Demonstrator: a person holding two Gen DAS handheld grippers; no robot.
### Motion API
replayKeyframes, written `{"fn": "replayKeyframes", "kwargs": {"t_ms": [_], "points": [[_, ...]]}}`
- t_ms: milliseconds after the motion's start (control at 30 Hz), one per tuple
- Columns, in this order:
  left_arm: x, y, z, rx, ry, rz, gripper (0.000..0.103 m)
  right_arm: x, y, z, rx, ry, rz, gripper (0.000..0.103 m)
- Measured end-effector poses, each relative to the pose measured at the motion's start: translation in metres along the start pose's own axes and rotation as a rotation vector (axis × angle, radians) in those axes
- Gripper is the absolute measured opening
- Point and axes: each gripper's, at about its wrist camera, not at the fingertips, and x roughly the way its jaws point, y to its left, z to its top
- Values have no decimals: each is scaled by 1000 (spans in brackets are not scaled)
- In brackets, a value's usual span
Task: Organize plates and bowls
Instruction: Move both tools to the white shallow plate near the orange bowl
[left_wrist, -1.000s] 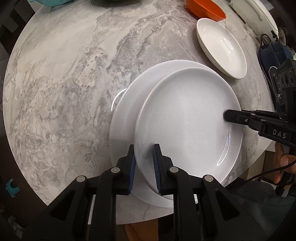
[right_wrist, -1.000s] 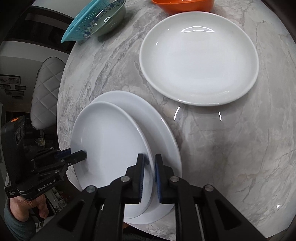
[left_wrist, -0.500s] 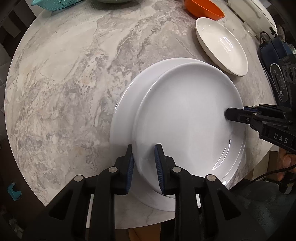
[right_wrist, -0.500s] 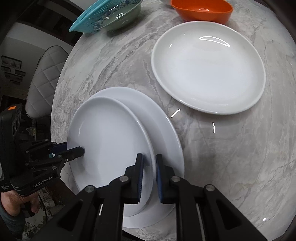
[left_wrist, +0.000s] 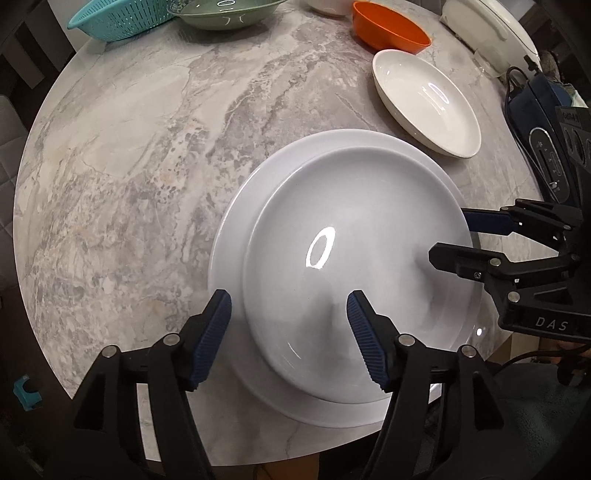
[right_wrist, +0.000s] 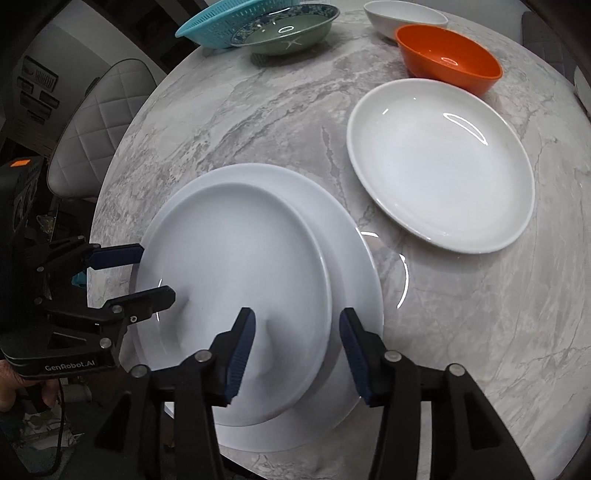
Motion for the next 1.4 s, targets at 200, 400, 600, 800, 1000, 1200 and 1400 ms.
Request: {"fn": "replayKeyframes", "kwargs": {"t_ms": [200, 400, 600, 800, 1000, 1200, 1400], "points": [[-20, 12, -9, -76, -86, -35, 79, -7, -3, -1, 20, -12, 11, 70], [-58, 30, -16, -166, -265, -72, 103, -43, -18, -8, 50, -117, 104, 91], [-103, 43, -2, -262, -433, -135, 103, -88, -67, -18, 129, -250, 238, 101], [-98, 31, 48, -267, -323, -150, 102, -114, -124, -10, 252, -312, 264, 100], [-69, 3, 115, -162, -275, -156, 101, -126, -162, 15, 270, -345, 279, 90], [-25, -35, 168, -16, -180, -157, 101, -113, -187, 37, 266, -321, 320, 90], [16, -61, 197, 45, -89, -242, 101, -87, -216, 50, 311, -270, 414, 81]]}}
